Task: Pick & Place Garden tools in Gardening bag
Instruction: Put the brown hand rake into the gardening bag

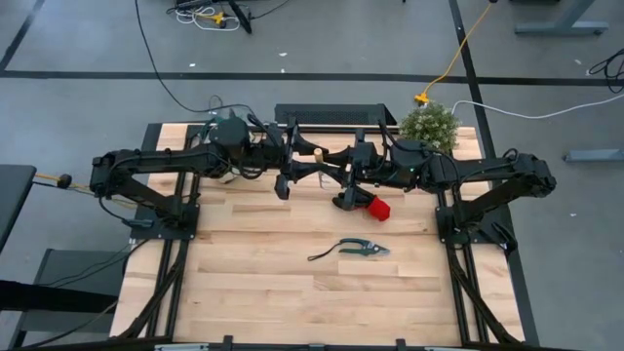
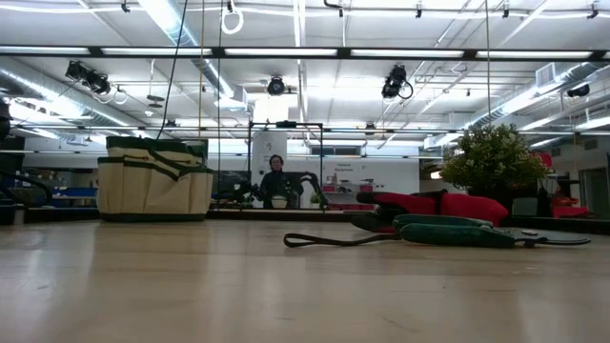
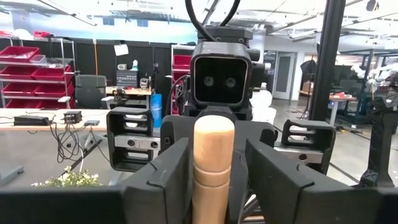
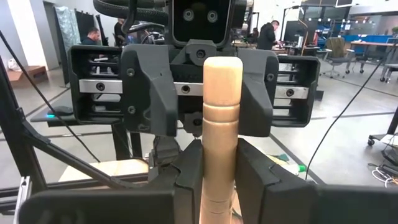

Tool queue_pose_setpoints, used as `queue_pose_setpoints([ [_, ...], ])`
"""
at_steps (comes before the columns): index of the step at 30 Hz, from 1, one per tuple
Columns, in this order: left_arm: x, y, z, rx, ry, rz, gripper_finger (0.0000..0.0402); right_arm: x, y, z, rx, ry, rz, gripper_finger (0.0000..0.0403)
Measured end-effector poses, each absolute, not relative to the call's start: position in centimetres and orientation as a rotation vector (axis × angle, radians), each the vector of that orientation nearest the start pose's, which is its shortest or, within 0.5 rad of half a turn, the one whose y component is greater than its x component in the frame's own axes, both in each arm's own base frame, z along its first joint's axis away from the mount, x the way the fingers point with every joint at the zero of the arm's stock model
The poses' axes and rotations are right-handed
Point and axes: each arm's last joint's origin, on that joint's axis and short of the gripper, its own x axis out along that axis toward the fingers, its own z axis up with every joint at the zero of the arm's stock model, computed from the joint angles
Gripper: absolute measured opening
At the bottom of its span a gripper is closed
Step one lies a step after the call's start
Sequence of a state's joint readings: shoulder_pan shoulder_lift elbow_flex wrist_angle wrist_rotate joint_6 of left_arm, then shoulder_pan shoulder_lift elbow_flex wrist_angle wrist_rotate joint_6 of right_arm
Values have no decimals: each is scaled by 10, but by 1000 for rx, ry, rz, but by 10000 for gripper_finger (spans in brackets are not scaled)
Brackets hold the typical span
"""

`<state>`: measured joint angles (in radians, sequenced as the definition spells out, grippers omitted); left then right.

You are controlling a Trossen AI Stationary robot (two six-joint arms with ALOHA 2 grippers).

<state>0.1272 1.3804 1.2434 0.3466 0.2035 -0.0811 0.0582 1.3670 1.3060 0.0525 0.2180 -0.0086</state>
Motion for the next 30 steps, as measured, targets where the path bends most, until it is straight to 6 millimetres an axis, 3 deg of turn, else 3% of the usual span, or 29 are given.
queue_pose_setpoints([
  [15, 313, 34, 409, -41, -203, -83, 81, 311, 12, 406, -8, 10, -159, 65],
  [30, 313, 34, 409, -41, -203, -88, 77, 311, 12, 406, -6, 10, -157, 76],
])
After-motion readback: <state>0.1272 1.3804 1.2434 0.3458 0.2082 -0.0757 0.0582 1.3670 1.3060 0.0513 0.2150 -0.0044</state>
